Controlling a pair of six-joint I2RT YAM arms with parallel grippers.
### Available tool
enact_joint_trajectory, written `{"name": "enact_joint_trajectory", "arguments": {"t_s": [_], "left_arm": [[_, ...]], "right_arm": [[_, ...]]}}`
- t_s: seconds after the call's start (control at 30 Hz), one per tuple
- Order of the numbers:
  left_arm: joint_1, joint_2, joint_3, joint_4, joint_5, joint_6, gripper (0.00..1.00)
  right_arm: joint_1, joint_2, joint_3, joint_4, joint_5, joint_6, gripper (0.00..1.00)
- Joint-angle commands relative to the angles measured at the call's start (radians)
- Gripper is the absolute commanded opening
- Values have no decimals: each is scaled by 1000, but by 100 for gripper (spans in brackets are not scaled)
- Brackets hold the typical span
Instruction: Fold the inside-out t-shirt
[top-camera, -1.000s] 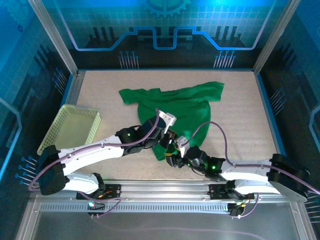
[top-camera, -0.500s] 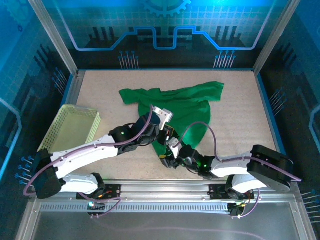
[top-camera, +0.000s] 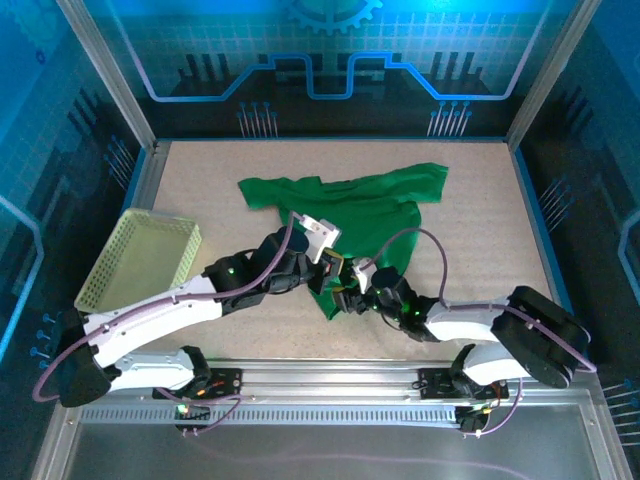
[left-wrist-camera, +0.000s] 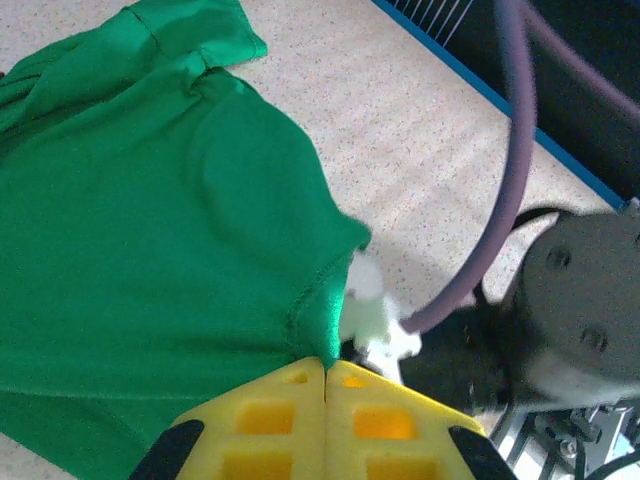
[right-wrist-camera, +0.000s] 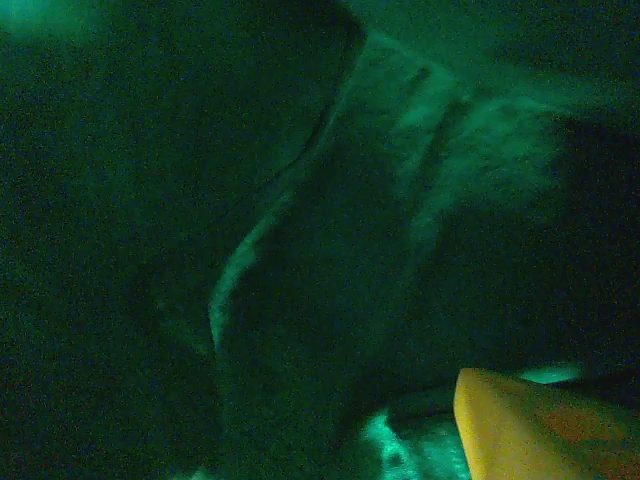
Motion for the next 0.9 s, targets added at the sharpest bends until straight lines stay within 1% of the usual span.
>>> {"name": "enact_joint_trajectory", "arguments": {"t_s": [0.0, 0.13, 0.23, 0.37, 0.43, 0.5, 0.57, 0.67, 0.7, 0.8, 0.87], "left_arm": [[6, -35, -22, -29, 22, 44, 0], [6, -42, -26, -29, 31, 56, 0], [6, -39, -26, -20, 49, 62, 0], [6, -30, -23, -8, 77, 62, 0], [6, -27, -17, -9, 92, 65, 0], [6, -24, -14, -14, 81, 69, 0], [6, -22, -9, -25, 42, 70, 0], [15, -13, 6, -58, -25, 68, 0], [21, -8, 9, -68, -27, 64, 0], [24, -19, -18, -63, 13, 61, 0], [24, -35, -48, -40, 45, 56, 0]], "right_arm": [[-24, -54, 16, -17, -78, -47, 69], [-43, -96, -12, 12, -109, -69, 70], [-67, -97, -6, 5, -81, -56, 70], [-111, -88, 1, 5, 15, 1, 70], [-129, -76, 0, 27, 21, 15, 70], [-146, -68, 0, 44, -23, 19, 70], [-153, -78, 5, 43, -101, 1, 70], [-153, -116, 21, -32, -211, -34, 71], [-155, -132, 17, -46, -231, -34, 71], [-187, -177, -35, -7, -285, -4, 72], [-202, -193, -33, -34, -258, 3, 72]]}}
